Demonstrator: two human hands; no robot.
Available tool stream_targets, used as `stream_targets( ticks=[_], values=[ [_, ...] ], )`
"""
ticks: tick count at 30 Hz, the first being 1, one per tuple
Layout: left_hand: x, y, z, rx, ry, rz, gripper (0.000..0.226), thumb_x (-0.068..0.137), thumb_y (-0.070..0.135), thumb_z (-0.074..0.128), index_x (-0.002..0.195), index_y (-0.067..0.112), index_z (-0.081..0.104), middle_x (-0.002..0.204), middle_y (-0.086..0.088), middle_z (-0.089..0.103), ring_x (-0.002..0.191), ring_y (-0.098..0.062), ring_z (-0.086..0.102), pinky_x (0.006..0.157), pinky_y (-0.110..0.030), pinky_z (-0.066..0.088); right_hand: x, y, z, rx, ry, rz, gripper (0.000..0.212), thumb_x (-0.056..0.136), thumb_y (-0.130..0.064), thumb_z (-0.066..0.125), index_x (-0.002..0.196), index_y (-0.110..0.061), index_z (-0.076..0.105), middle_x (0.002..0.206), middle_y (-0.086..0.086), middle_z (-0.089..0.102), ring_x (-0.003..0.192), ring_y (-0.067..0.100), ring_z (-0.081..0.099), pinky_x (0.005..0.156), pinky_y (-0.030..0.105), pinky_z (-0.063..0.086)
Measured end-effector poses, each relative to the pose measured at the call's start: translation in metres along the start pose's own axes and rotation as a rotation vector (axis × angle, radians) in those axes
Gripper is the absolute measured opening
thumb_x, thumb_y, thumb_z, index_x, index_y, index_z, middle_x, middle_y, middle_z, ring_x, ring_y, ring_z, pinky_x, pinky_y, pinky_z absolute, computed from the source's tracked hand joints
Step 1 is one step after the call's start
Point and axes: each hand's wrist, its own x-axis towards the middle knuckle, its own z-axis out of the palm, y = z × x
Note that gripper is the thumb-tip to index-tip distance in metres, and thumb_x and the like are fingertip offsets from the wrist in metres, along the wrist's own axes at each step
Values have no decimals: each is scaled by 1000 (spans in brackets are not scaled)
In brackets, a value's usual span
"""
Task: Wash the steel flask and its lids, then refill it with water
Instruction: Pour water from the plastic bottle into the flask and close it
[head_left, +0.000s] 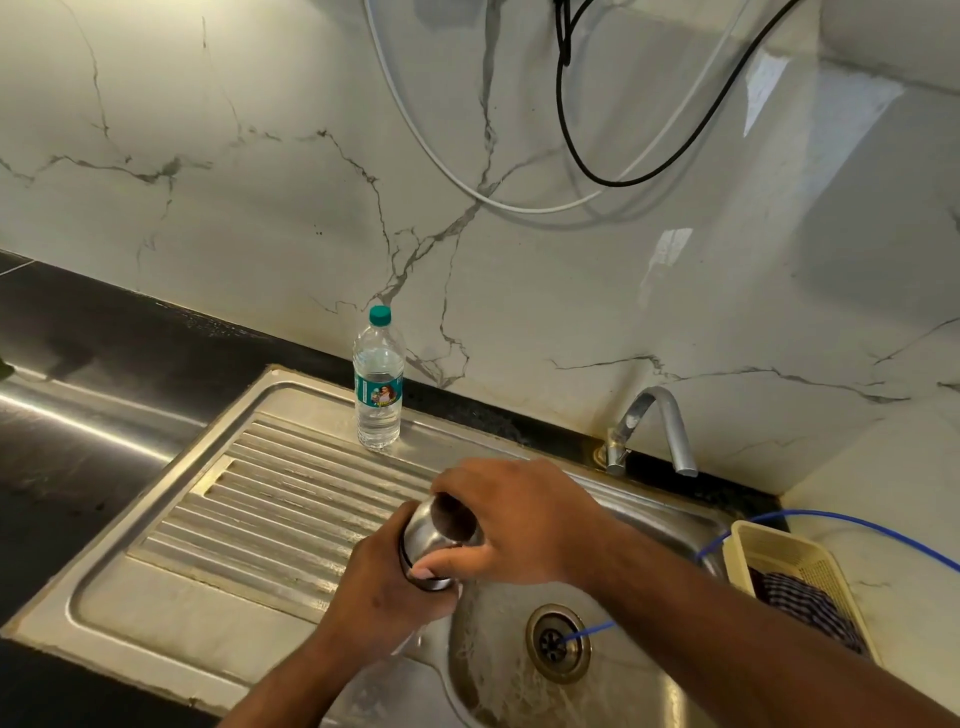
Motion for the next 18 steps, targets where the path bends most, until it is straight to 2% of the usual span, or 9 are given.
stream_targets(
  ticks=[2,4,6,8,10,12,14,16,18],
  values=[
    [4,6,-11,0,-150,51,61,62,12,88,113,36,65,94,12,77,85,-7,73,73,-35,59,0,6,-1,187,-46,-46,78,76,-75,71,141,-40,47,136,-14,50,122,7,47,95,30,49],
    [7,16,-19,-16,-264,90,64,64,10,92,117,34,64,106,16,75,100,-5,71,85,-30,58,0,2,-8,561,-156,-59,95,74,-47,89,152,-45,33,151,-18,42,140,2,38,114,33,40],
    [10,27,-25,-39,-370,101,65,68,10,93,120,32,62,116,17,72,111,-5,68,91,-26,56,2,-3,-10,836,-169,-90,104,76,-14,90,158,-33,29,155,-8,46,144,5,40,120,37,37],
    [12,35,-28,-98,-464,108,66,72,4,90,127,24,61,121,5,71,116,-14,66,93,-29,56,4,-8,-9,953,-110,-116,98,78,-1,85,158,-22,31,149,3,54,141,15,47,117,47,41],
    [13,38,-30,-179,-490,69,79,72,-3,89,136,22,50,127,7,67,123,-14,63,94,-28,56,4,-9,-7,1007,-21,-116,82,81,-1,80,151,-15,42,133,10,64,129,25,59,108,53,49],
    [15,40,-29,-206,-467,50,84,70,-4,89,135,26,45,125,14,66,122,-10,63,92,-23,55,4,-9,-4,1027,98,-64,62,83,0,78,139,-9,54,114,10,70,110,26,68,98,47,57],
    [16,41,-22,-167,-388,57,78,70,0,90,130,29,50,119,13,69,116,-9,66,88,-21,56,4,-9,0,1053,206,15,51,84,-2,79,131,-10,60,105,9,72,99,24,70,91,38,59],
    [17,43,-12,-143,-283,73,68,71,1,90,124,28,57,111,8,74,107,-11,70,85,-22,58,5,-9,3,1068,272,78,49,82,-10,79,128,-16,62,103,4,73,96,20,70,90,36,59],
    [19,44,-3,-167,-188,98,54,70,-4,87,111,26,68,99,0,77,94,-18,74,79,-31,62,7,-9,5,1091,322,122,48,80,-14,79,125,-21,64,102,1,72,97,20,70,90,39,60]
  ],
)
